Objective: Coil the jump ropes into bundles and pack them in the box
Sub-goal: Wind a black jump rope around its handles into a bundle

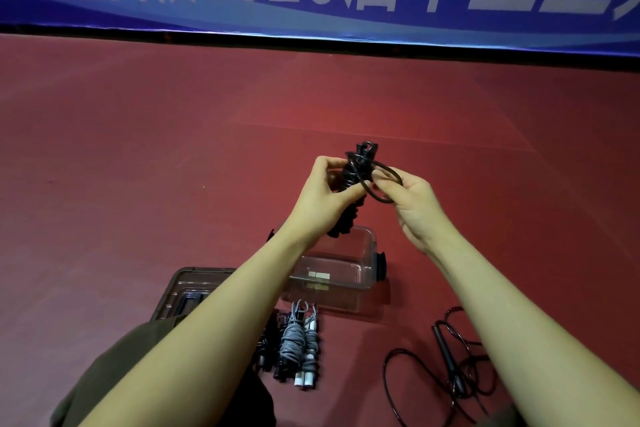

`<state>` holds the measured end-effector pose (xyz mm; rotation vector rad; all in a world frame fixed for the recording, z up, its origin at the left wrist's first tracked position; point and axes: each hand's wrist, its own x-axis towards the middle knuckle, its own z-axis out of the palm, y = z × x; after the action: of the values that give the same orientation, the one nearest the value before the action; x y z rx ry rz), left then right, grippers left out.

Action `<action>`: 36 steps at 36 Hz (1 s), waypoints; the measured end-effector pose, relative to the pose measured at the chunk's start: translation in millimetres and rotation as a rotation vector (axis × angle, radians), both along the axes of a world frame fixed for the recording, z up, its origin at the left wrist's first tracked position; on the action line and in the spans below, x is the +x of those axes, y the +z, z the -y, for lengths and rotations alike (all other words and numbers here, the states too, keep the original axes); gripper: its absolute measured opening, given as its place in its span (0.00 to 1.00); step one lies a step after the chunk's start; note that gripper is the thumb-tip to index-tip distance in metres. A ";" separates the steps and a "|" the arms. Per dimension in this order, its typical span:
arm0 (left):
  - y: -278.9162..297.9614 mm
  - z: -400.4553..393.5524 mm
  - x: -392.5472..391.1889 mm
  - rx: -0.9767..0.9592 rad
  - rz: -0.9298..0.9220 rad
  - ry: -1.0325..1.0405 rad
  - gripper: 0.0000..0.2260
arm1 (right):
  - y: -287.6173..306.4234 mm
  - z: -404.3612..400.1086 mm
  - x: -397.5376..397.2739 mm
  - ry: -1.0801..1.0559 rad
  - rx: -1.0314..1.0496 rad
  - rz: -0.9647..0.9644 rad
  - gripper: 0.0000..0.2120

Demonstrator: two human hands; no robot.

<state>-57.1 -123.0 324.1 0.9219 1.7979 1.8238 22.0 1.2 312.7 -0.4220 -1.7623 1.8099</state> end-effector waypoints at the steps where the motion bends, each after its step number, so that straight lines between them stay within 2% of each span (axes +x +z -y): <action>1: -1.9 -1.6 -0.7 -0.011 -0.019 0.008 0.15 | -0.1 0.2 -0.2 0.010 0.009 0.012 0.07; 4: -9.5 -9.5 -2.7 -0.061 -0.121 0.073 0.14 | -1.1 0.7 -2.0 0.003 -0.070 -0.004 0.03; 9: -17.2 -17.2 4.1 -0.081 -0.264 0.065 0.30 | -0.8 0.2 -4.7 -0.101 -0.097 -0.040 0.05; 13: -15.5 -21.9 8.0 -0.154 -0.366 0.080 0.28 | 1.4 1.6 -6.1 -0.107 -0.008 -0.044 0.06; 16: -15.8 -21.8 9.7 -0.200 -0.420 0.066 0.34 | 5.7 2.5 -4.8 -0.108 0.101 -0.017 0.06; 20: -19.7 -22.0 5.0 -0.141 -0.503 0.138 0.42 | 12.4 6.1 -1.9 -0.124 0.342 0.049 0.07; 26: -18.2 -21.2 0.1 -0.338 -0.711 0.302 0.39 | 8.7 5.6 3.4 -0.179 1.067 0.310 0.10; 28: -18.0 -19.8 -1.8 -0.411 -0.753 0.312 0.38 | 6.1 0.3 4.0 -0.198 1.300 0.345 0.11; 32: -22.0 -19.3 -4.5 -0.391 -0.724 0.279 0.32 | 6.5 -5.6 4.5 -0.235 1.471 0.340 0.10; 36: -23.6 -20.3 -6.1 -0.353 -0.694 0.305 0.25 | 6.1 5.4 1.2 -0.342 1.497 0.187 0.11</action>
<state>-63.2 -102.7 300.5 1.2880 2.6996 1.3374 23.2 -4.1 318.8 -0.2031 -2.3951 -0.0482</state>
